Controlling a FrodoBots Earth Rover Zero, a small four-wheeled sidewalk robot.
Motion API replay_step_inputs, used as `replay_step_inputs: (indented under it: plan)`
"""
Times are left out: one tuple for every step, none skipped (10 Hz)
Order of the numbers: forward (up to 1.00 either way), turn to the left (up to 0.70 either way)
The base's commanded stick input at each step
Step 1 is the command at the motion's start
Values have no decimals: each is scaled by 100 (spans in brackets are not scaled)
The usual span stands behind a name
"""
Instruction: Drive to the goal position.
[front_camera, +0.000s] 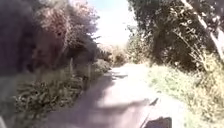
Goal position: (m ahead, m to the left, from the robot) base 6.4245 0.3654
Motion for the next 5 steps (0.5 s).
replay_step_inputs:
  plan:
    - [100, 0]
    - [100, 0]
    - [100, 0]
    - [100, 0]
    - [100, 0]
